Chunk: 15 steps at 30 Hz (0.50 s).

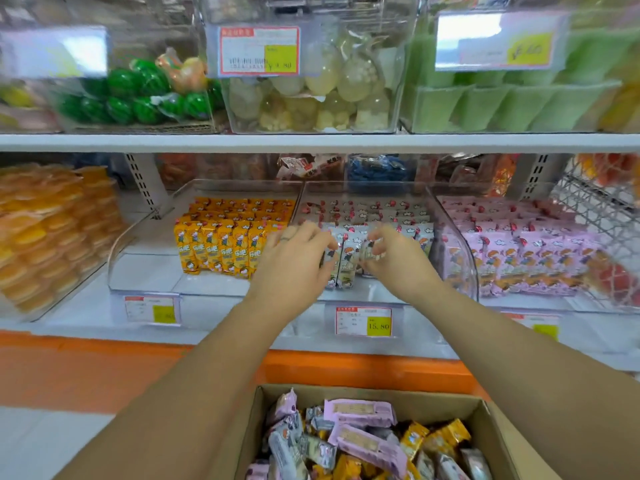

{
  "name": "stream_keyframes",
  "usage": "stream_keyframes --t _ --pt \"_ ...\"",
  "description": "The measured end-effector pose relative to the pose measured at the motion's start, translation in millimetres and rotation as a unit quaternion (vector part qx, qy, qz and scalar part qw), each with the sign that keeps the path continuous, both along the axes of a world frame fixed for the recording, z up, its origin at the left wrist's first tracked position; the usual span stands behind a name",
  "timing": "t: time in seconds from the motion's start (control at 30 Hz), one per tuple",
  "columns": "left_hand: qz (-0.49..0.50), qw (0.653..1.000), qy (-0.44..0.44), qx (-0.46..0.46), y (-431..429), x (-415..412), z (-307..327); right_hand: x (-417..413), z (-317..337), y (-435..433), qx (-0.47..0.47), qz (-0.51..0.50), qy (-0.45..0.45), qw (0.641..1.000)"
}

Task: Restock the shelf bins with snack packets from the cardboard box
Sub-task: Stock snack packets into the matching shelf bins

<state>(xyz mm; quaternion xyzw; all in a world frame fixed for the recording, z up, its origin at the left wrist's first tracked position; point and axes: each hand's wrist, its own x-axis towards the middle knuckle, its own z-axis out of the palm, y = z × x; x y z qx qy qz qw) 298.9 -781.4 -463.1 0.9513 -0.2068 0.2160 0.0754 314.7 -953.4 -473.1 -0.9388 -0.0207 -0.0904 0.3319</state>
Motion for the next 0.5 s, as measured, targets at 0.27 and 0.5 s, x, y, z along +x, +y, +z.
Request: stream_keyframes --t 0.27,0.5 --pt "-0.022 0.981 -0.009 -0.191 13 -83 -52 -100 -15 -6 -0.001 0.069 -0.133 0.989" --pt "0.011 0.966 0.216 -0.143 7 -117 -140 -155 -100 -19 0.009 0.092 -0.018 0.996"
